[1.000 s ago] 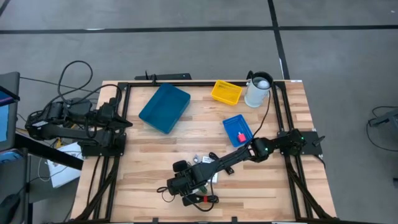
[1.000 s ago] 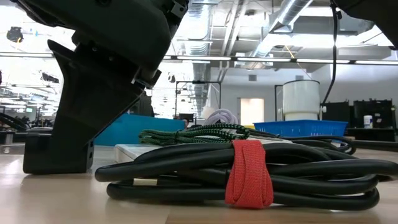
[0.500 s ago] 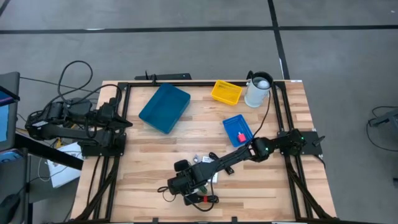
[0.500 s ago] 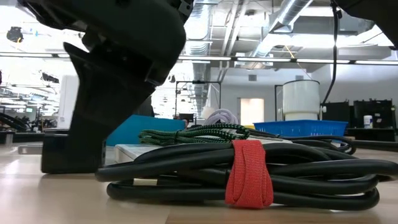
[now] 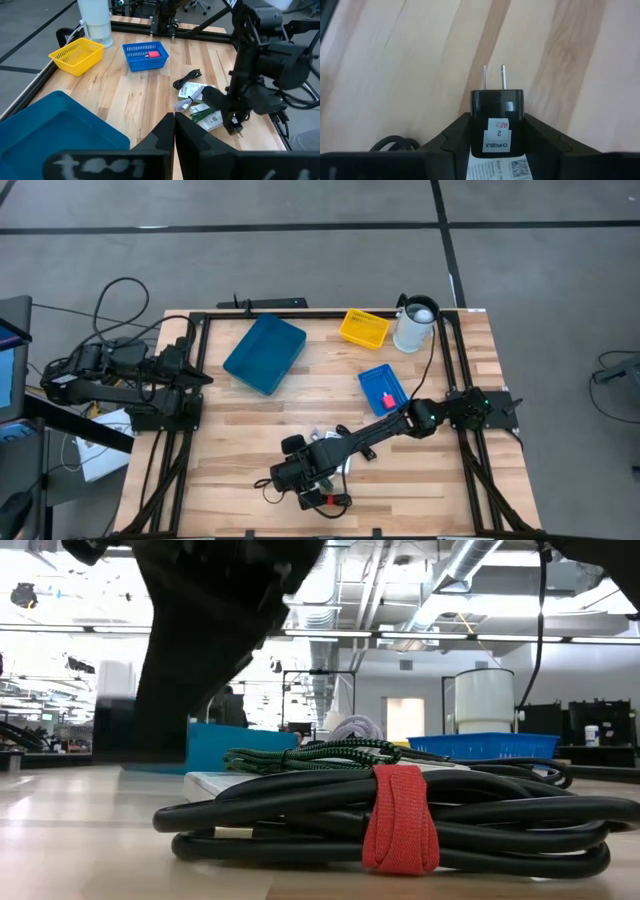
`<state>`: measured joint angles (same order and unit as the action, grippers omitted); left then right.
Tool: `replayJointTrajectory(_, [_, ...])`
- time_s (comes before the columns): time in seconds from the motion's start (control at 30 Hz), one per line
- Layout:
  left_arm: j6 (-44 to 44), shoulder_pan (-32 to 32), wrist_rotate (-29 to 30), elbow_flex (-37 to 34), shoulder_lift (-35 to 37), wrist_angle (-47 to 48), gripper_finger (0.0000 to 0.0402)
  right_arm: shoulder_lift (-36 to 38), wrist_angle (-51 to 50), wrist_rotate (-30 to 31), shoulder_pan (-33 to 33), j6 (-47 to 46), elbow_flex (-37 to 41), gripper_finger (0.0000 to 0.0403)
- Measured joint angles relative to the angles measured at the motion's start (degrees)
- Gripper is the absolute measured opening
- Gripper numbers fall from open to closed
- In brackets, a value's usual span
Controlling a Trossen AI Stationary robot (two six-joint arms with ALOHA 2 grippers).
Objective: Pick and place items into bin
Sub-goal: Put the black charger adapter into the blue bin
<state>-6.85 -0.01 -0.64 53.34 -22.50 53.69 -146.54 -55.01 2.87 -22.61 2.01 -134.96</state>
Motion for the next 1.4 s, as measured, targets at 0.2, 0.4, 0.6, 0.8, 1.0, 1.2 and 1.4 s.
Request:
replayJointTrajectory(0.2, [0.0,0.0,0.0,0.0,0.0,0.0,0.0000,2.4,-1.5,0.0,0.0,1.3,0.0,0.0141])
replayJointTrajectory(0.4, [0.0,0.0,0.0,0.0,0.0,0.0,0.0000,5.3,-7.1,1.8,0.4,1.6,0.0,0.0154])
replayJointTrajectory(0.6, [0.0,0.0,0.0,0.0,0.0,0.0,0.0000,7.9,-17.2,2.1,1.9,1.4,0.0,0.0136])
replayJointTrajectory(0.8, [0.0,0.0,0.0,0.0,0.0,0.0,0.0000,8.7,-25.8,2.1,4.4,-0.8,0.0,0.0151])
replayJointTrajectory(1.0, [0.0,0.0,0.0,0.0,0.0,0.0,0.0000,8.7,-35.4,2.1,7.8,-3.1,0.2,0.0139])
replayJointTrajectory(1.2, [0.0,0.0,0.0,0.0,0.0,0.0,0.0000,8.8,-34.9,1.8,10.7,-3.5,1.0,0.0143])
replayJointTrajectory(1.4, [0.0,0.0,0.0,0.0,0.0,0.0,0.0000,8.8,-35.0,1.7,12.8,-3.5,1.0,0.0151])
